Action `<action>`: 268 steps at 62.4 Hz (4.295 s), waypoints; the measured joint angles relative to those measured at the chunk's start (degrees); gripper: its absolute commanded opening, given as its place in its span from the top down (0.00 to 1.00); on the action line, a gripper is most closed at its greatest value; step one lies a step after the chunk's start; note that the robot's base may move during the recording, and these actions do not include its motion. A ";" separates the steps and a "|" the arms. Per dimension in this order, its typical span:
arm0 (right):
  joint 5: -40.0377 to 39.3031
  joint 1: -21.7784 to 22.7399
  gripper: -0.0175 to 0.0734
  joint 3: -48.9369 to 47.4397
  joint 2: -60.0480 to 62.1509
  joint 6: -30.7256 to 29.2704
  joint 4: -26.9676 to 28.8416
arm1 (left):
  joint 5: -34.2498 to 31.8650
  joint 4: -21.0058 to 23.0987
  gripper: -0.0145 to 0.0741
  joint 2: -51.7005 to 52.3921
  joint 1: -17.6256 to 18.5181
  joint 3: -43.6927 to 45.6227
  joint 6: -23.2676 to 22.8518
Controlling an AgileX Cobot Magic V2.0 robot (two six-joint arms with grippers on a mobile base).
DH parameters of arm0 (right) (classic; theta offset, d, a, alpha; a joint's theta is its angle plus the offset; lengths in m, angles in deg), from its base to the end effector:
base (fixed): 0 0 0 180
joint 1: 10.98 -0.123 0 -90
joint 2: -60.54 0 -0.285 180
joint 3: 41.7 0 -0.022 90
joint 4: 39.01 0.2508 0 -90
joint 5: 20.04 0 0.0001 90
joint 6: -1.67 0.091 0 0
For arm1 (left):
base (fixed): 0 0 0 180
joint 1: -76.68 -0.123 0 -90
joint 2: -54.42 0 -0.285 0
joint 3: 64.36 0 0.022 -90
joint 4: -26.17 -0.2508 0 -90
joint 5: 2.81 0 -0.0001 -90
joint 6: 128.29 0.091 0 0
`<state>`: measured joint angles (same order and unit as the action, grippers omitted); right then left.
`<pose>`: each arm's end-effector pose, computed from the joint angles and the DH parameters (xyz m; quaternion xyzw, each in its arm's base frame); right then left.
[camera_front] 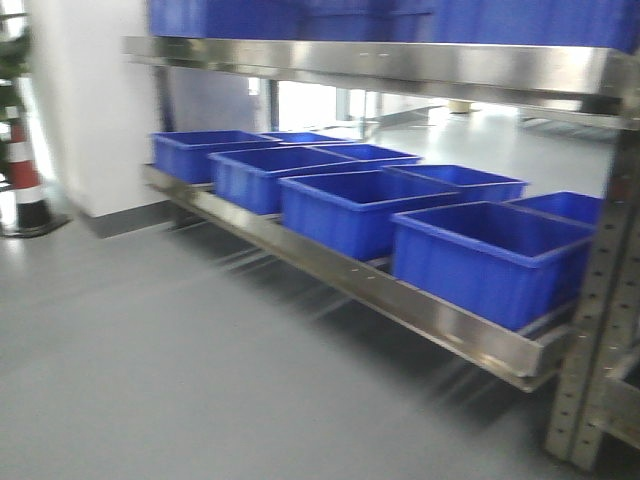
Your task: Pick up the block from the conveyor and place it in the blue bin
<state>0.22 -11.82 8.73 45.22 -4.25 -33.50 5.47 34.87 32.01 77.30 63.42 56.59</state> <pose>0.0354 0.0036 0.3277 -0.0216 0.6812 0.0119 0.7317 0.0628 -0.0027 0.3306 -0.0098 0.6614 -0.0357 0.7492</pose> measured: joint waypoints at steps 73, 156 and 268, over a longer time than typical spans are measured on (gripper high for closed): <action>0.00 0.00 0.99 0.00 0.00 0.00 0.00 | 0.00 0.00 0.96 0.00 0.00 0.00 0.00; 0.00 0.00 0.99 0.00 0.00 -0.10 0.00 | 0.00 0.00 0.96 0.00 0.00 0.00 0.00; -5.62 -11.13 0.99 -25.18 -35.73 -0.10 6.53 | 7.33 1.14 0.96 -33.83 14.48 30.70 1.85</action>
<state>-5.40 -22.95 -16.45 9.49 -4.35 -26.96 12.80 36.01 -1.82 91.78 94.12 58.44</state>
